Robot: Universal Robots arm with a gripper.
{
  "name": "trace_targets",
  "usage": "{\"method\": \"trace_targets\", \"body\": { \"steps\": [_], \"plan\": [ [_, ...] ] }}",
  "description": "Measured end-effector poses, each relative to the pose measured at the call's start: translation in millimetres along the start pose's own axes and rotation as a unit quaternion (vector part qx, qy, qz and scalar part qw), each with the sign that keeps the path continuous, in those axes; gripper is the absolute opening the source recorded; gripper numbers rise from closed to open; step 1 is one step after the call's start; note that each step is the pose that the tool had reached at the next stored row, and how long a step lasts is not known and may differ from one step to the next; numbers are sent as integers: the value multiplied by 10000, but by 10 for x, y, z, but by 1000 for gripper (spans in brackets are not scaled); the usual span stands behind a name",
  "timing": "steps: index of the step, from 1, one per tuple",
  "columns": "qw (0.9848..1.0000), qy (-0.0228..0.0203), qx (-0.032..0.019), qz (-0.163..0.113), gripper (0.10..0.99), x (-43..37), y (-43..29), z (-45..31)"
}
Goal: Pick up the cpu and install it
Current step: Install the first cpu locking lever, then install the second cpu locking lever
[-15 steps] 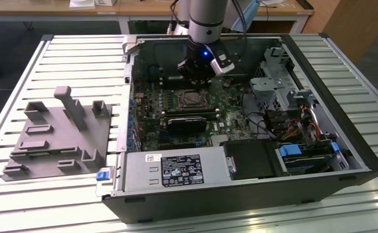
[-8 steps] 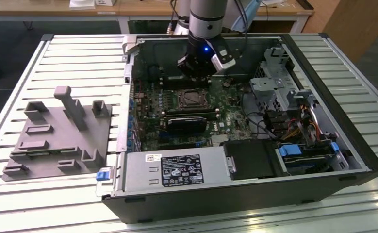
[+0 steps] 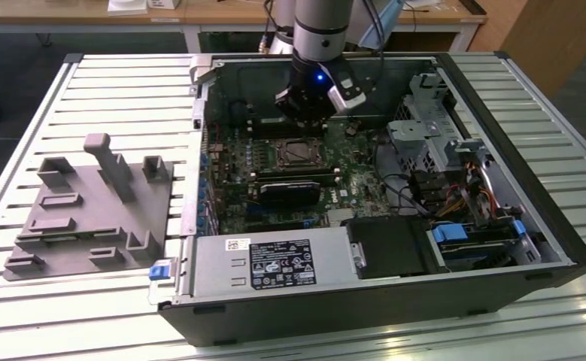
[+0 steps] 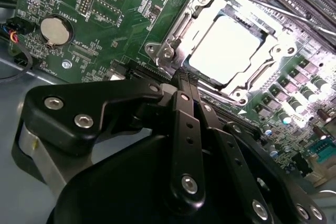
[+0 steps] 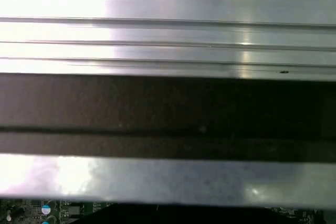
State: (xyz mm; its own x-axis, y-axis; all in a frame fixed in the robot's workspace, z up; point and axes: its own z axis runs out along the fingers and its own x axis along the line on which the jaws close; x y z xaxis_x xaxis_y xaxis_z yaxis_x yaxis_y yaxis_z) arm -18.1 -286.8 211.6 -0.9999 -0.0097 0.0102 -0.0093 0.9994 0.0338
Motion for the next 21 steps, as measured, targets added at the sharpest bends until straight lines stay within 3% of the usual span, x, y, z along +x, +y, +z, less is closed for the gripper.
{"method": "trace_targets", "body": {
  "steps": [21],
  "plan": [
    [10000,0,-10,0,106,-15,-86,-2]
  ]
}}
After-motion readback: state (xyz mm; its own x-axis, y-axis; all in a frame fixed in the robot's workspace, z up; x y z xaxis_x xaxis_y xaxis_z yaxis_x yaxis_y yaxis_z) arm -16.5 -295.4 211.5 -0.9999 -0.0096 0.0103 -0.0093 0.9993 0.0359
